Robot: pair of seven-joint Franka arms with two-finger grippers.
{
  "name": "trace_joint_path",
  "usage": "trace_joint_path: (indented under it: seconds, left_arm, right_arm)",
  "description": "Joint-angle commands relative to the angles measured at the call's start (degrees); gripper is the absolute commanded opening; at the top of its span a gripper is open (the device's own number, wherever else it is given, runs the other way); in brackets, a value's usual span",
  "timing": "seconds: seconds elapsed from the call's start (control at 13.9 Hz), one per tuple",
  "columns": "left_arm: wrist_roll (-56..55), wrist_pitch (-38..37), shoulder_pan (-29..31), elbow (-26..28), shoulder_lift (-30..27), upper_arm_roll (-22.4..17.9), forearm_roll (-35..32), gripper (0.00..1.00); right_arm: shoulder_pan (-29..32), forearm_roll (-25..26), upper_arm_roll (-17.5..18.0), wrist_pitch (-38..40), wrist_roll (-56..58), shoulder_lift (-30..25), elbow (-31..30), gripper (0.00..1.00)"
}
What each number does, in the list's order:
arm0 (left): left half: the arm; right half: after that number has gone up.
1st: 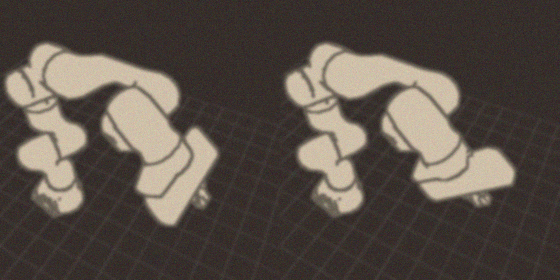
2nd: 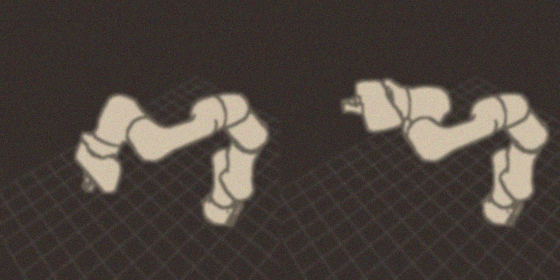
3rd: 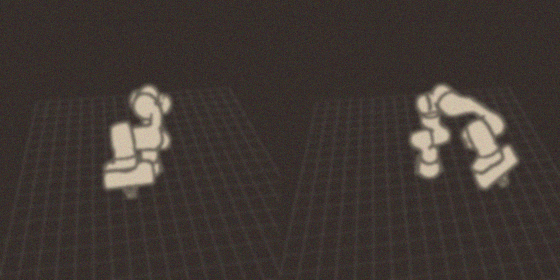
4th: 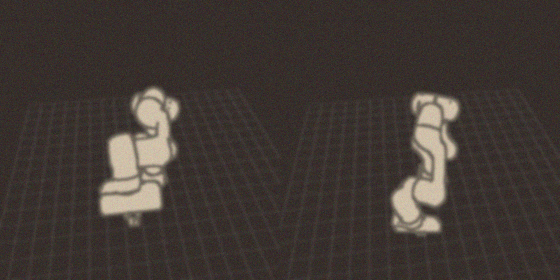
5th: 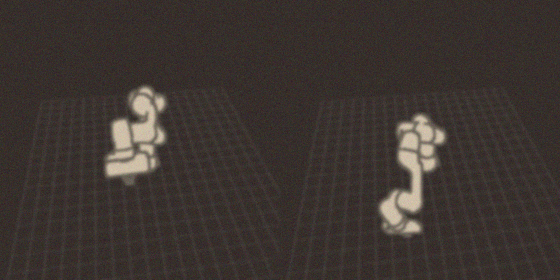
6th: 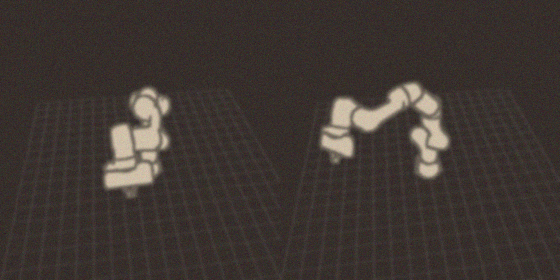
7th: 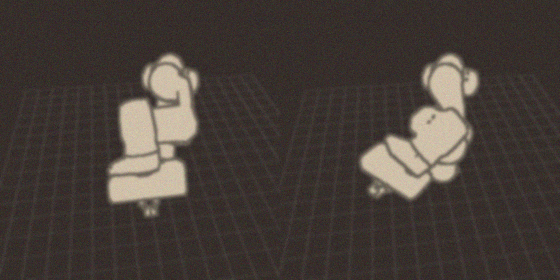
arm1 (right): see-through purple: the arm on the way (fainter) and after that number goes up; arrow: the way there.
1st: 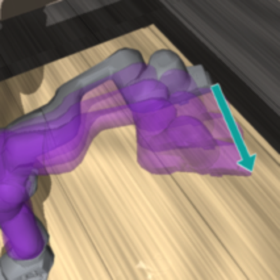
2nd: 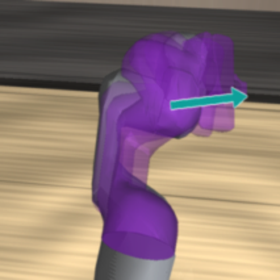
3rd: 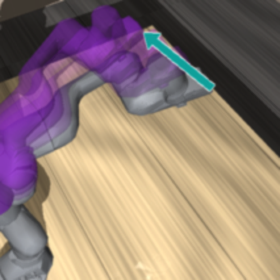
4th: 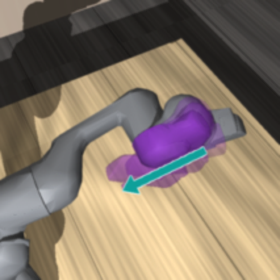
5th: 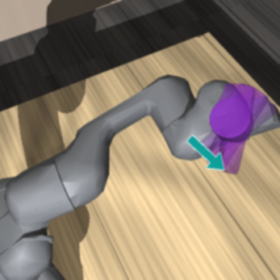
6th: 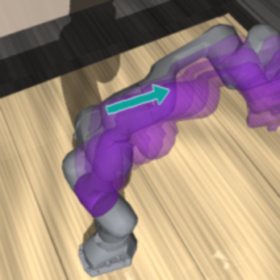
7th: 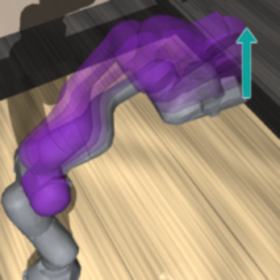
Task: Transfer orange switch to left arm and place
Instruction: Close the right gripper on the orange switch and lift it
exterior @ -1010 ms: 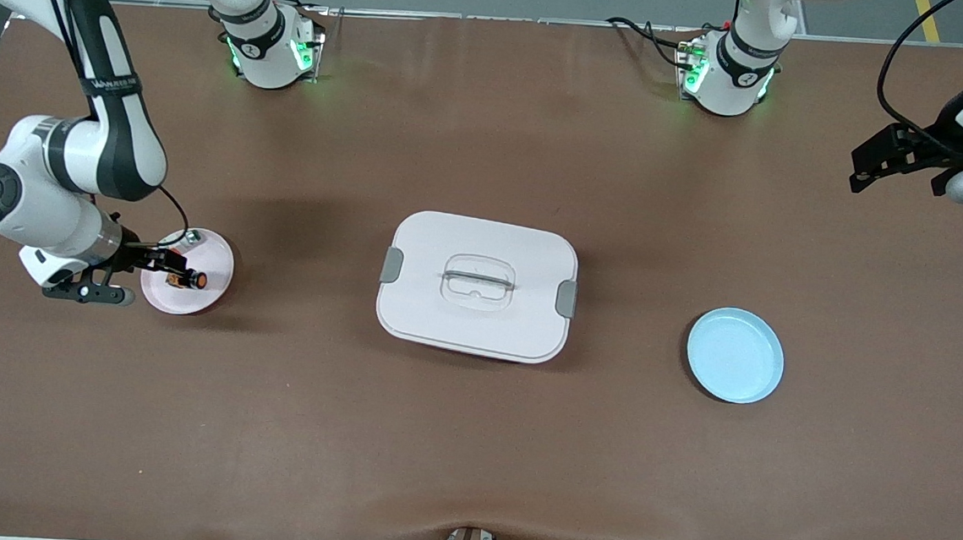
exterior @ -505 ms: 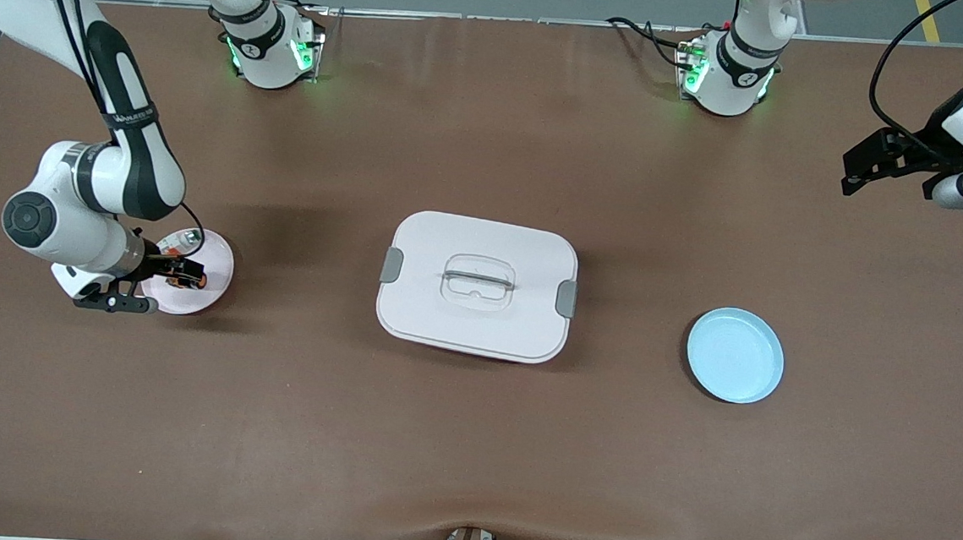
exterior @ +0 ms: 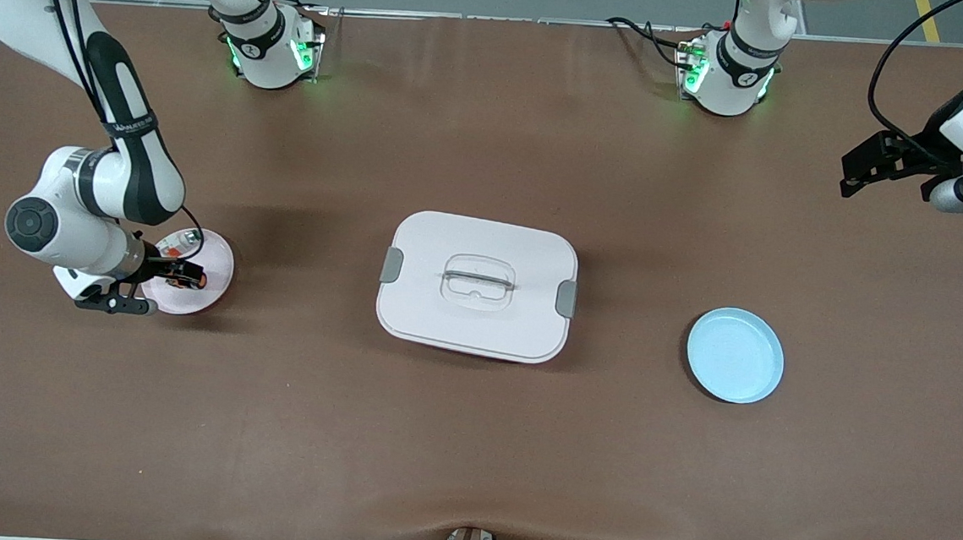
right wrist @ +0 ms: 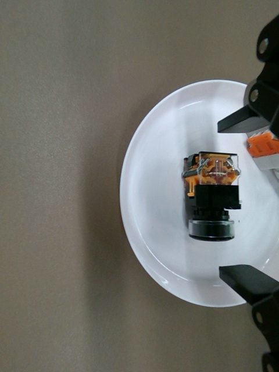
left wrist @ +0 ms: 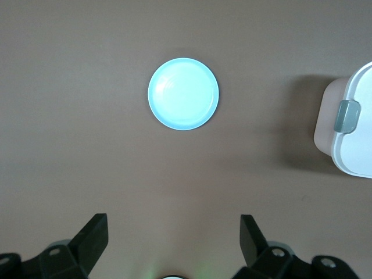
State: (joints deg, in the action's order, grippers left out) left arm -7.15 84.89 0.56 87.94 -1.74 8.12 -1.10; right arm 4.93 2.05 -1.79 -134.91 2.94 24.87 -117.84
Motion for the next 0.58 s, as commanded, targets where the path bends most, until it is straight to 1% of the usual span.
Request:
trace_joint_path:
  seconds: [0.0,0.51]
  left_arm:
    - [0.82,-0.08,0.32,-0.49,0.24,0.23,-0.13,1.0]
    - [0.74,0.19,0.23,-0.76,1.03,0.23,-0.22,1.0]
  right_arm:
    - [0.87,0.41,0.65,-0.62,0.66,0.53,-0.02,1.0]
    - [1.22,0.41,0.65,-0.62,0.75,0.97,-0.11,1.0]
